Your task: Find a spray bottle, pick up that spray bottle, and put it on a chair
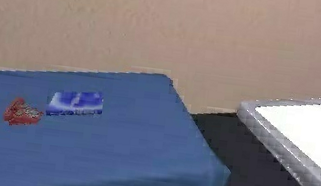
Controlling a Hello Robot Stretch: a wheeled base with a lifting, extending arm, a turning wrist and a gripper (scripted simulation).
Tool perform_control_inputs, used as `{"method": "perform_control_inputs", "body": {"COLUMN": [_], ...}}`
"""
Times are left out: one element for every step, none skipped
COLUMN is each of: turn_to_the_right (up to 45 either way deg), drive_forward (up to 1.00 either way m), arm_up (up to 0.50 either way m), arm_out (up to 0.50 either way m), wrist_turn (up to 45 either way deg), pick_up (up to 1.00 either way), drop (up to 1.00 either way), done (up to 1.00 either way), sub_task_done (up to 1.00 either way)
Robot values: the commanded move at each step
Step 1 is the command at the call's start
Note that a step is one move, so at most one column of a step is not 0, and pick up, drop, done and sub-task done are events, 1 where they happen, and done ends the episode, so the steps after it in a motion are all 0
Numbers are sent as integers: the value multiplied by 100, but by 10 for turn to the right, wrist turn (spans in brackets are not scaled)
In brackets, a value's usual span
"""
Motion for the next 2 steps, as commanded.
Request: {"method": "perform_control_inputs", "body": {"turn_to_the_right": [450, 450], "drive_forward": [0, 0], "arm_up": [0, 0], "arm_out": [0, 0], "wrist_turn": [0, 0], "pick_up": [0, 0], "drop": [0, 0], "done": [0, 0], "sub_task_done": [0, 0]}}
